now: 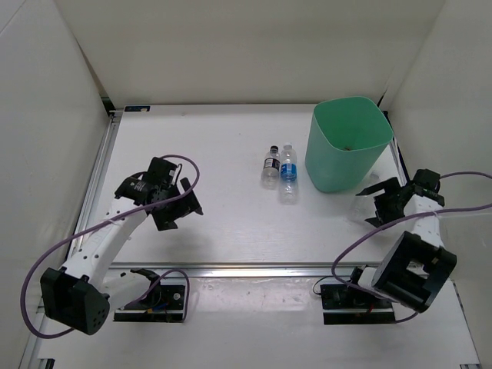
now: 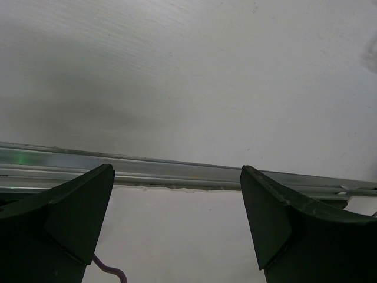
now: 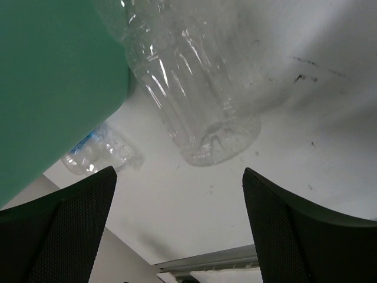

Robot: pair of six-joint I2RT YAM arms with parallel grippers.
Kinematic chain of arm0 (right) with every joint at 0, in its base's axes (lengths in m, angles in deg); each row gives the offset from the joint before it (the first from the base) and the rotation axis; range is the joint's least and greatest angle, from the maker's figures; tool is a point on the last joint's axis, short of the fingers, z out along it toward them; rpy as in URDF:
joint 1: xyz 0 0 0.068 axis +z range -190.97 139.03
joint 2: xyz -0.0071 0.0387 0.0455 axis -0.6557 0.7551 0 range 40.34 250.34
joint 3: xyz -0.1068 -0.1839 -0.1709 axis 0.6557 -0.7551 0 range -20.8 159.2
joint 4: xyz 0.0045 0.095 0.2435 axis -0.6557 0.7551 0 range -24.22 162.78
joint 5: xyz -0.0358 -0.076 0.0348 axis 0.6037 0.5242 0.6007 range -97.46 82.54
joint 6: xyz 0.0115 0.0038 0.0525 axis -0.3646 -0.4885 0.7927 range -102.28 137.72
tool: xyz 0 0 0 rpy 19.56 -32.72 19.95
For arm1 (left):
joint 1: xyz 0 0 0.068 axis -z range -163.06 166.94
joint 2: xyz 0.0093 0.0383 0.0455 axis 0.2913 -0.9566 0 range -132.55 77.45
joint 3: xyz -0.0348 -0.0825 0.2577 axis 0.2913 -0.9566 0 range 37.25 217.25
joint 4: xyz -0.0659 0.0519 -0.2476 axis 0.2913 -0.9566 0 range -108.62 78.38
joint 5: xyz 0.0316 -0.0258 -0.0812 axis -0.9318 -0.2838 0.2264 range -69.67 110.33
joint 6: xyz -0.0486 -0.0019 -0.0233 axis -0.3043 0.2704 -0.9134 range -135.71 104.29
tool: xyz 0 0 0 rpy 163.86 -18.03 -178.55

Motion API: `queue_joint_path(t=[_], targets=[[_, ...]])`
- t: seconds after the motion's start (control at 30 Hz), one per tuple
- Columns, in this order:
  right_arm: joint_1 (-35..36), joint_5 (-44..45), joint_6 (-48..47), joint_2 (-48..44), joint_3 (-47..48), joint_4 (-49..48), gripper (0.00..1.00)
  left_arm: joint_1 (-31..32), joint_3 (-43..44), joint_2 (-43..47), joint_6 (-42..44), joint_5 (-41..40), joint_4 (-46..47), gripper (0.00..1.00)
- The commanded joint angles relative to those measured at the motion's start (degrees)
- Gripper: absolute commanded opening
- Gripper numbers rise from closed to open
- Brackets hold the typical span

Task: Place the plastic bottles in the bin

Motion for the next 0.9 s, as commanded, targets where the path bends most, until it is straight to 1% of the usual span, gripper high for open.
queue_joint_path(t=[0.0, 0.1, 0.23, 0.33, 0.5, 0.7, 0.87], targets=[[-0.34, -1.85, -6.2, 3.17, 1.38, -4.57, 0.91, 0.2, -1.5, 1.63, -0.29, 1.83, 1.4, 1.0], [-0.34, -1.85, -6.92, 6.16, 1.9, -6.07, 0.91, 0.2, -1.51, 1.1, -0.29, 2.36, 1.92, 1.0], [-0.34, -0.63, -8.32, 10.81, 3.31, -6.69, 0.82, 0.2, -2.65, 1.1, -0.29, 2.97, 1.93, 1.0], [-0.34, 1.04, -9.81, 14.15, 5.24, -6.69, 0.82, 0.2, -3.18, 1.1, -0.29, 2.98, 1.93, 1.0], [-0.34, 1.05, -11.92, 16.97, 8.75, -6.69, 0.82, 0.2, -3.8, 1.1, 0.24, 2.98, 1.93, 1.0], [-0.34, -1.75, -11.93, 23.29, 14.02, -6.69, 0.82, 0.2, -3.8, 0.57, 0.76, 2.98, 1.93, 1.0], [0.71, -3.17, -12.45, 28.13, 14.56, -6.69, 0.79, 0.2, -3.8, 0.57, 0.77, 3.58, 1.4, 1.0]])
